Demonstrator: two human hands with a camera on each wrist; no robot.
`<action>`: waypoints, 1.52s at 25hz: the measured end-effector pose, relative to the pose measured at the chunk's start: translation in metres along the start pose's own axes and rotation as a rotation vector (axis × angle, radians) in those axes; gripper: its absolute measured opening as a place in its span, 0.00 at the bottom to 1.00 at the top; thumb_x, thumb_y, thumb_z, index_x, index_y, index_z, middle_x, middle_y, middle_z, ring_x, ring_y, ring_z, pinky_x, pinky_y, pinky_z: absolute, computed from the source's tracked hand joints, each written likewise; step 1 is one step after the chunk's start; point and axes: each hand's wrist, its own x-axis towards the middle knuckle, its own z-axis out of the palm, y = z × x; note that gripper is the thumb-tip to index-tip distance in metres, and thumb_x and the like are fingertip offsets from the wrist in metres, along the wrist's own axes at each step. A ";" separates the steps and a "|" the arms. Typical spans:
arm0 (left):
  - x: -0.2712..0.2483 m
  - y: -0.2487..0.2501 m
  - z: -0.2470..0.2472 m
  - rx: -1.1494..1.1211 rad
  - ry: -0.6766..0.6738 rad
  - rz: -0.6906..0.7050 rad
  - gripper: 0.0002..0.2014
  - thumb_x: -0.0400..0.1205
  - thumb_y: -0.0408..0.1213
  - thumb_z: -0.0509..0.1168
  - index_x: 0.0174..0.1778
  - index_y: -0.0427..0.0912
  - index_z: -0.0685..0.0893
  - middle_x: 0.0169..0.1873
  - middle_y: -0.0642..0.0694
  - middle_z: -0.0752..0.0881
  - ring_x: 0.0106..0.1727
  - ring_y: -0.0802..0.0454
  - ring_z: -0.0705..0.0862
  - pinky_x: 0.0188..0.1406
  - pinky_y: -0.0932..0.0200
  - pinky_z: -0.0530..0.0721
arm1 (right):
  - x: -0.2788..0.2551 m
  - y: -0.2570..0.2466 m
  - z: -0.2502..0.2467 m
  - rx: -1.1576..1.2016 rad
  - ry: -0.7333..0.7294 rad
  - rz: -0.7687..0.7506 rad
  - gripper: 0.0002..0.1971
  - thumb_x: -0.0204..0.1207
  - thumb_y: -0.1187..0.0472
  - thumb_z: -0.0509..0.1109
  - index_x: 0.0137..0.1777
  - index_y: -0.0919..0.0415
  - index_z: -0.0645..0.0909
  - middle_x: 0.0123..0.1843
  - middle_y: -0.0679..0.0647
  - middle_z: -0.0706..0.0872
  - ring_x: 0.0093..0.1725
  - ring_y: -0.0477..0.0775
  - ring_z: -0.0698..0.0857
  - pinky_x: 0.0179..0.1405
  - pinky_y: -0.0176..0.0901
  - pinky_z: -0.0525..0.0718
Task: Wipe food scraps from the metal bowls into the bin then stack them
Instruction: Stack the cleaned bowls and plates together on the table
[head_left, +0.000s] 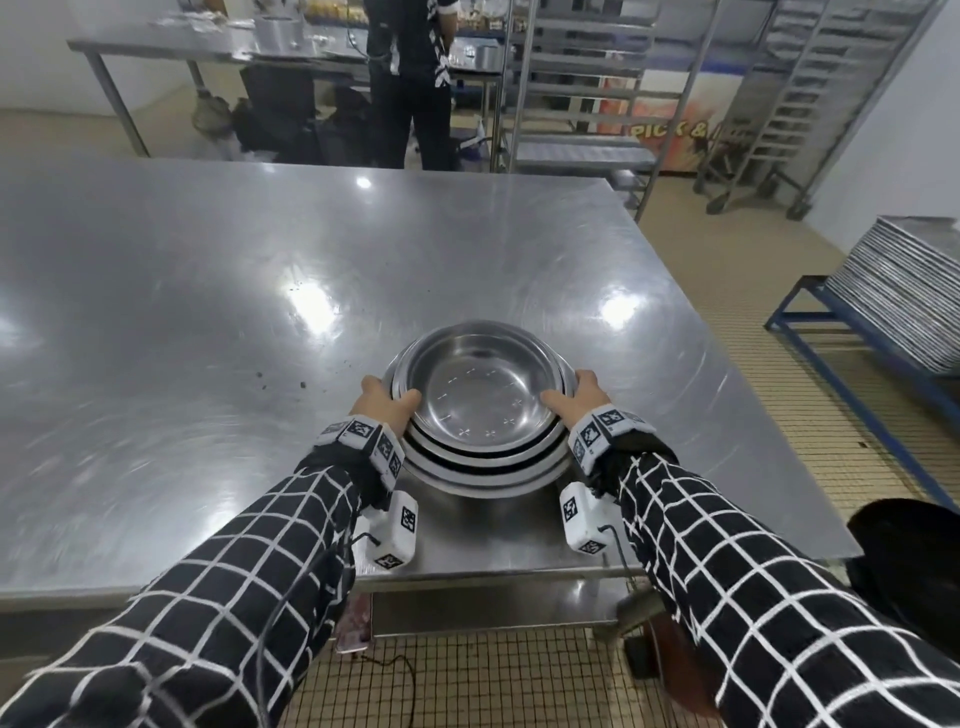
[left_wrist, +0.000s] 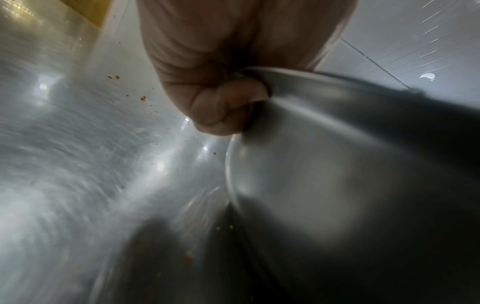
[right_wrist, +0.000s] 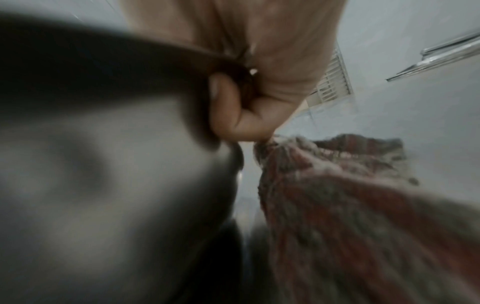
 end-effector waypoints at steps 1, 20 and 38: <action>-0.001 -0.001 0.000 -0.002 0.014 -0.003 0.25 0.82 0.46 0.61 0.67 0.34 0.63 0.36 0.46 0.75 0.40 0.44 0.78 0.44 0.50 0.75 | -0.002 0.002 0.003 0.042 0.025 -0.002 0.32 0.72 0.48 0.69 0.72 0.57 0.61 0.61 0.59 0.79 0.53 0.61 0.82 0.58 0.58 0.81; -0.176 -0.056 0.041 -0.116 0.226 -0.139 0.23 0.83 0.46 0.61 0.67 0.35 0.64 0.38 0.46 0.75 0.40 0.45 0.79 0.44 0.50 0.71 | -0.104 0.075 -0.008 -0.015 -0.158 -0.081 0.37 0.72 0.47 0.69 0.77 0.53 0.55 0.69 0.61 0.73 0.61 0.66 0.80 0.64 0.67 0.77; -0.314 -0.168 0.068 0.064 0.066 -0.306 0.29 0.81 0.50 0.64 0.71 0.34 0.67 0.57 0.40 0.79 0.57 0.38 0.80 0.58 0.47 0.77 | -0.251 0.201 0.035 -0.038 -0.200 0.058 0.37 0.72 0.48 0.69 0.77 0.64 0.62 0.63 0.59 0.77 0.59 0.62 0.80 0.57 0.51 0.77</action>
